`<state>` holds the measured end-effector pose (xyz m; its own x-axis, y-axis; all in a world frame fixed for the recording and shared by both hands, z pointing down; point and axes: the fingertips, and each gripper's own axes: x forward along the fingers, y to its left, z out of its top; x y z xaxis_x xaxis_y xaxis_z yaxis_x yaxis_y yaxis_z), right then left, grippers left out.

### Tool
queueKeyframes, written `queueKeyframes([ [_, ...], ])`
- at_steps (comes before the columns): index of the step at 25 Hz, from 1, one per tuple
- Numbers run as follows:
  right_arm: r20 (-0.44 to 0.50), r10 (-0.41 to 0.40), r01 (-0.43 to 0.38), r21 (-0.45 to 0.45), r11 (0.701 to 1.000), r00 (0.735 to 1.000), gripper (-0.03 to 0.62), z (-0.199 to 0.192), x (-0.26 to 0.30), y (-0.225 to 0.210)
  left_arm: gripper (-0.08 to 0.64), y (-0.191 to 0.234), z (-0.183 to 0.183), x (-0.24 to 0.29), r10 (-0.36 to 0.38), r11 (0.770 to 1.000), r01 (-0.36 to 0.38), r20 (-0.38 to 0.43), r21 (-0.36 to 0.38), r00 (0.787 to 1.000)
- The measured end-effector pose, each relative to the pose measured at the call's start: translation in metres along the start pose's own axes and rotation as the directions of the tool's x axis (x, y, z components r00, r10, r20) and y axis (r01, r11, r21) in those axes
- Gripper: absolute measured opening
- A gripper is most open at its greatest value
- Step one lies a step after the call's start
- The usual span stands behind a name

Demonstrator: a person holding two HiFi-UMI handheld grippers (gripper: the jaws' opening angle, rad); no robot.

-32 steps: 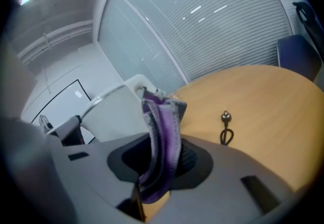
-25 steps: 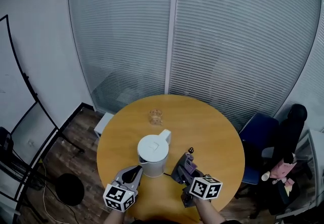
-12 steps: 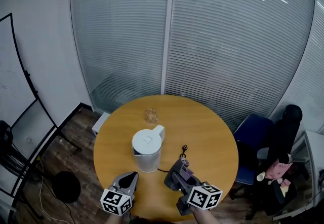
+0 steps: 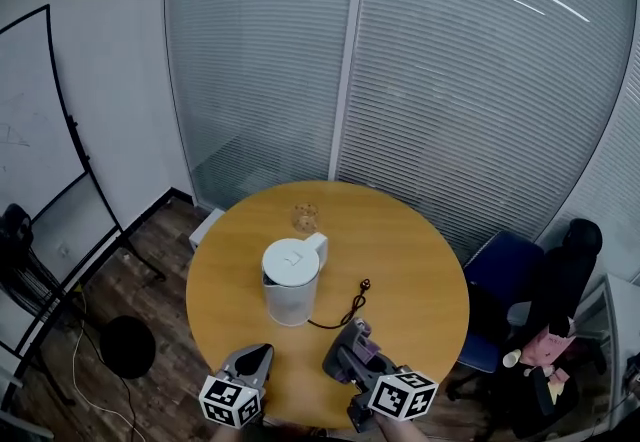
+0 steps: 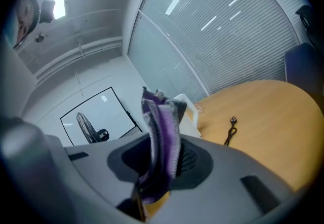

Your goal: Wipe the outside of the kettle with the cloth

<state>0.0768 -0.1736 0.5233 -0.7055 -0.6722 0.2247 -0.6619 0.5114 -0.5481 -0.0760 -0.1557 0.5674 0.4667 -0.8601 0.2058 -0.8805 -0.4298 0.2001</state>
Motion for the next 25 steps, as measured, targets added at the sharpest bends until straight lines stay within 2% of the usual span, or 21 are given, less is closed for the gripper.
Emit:
queueKeyframes([
  [14, -0.063, 0.025, -0.027, -0.035, 0.999, 0.998, 0.096, -0.022, -0.016, -0.002, 0.011, -0.021, -0.015, -0.014, 0.046, 0.999, -0.046, 0.006, -0.015, 0.999],
  [25, -0.066, 0.030, -0.031, -0.024, 0.999, 0.997, 0.096, -0.024, -0.013, -0.002, 0.011, -0.021, -0.013, -0.015, 0.055, 0.998, -0.055, 0.002, -0.014, 0.998],
])
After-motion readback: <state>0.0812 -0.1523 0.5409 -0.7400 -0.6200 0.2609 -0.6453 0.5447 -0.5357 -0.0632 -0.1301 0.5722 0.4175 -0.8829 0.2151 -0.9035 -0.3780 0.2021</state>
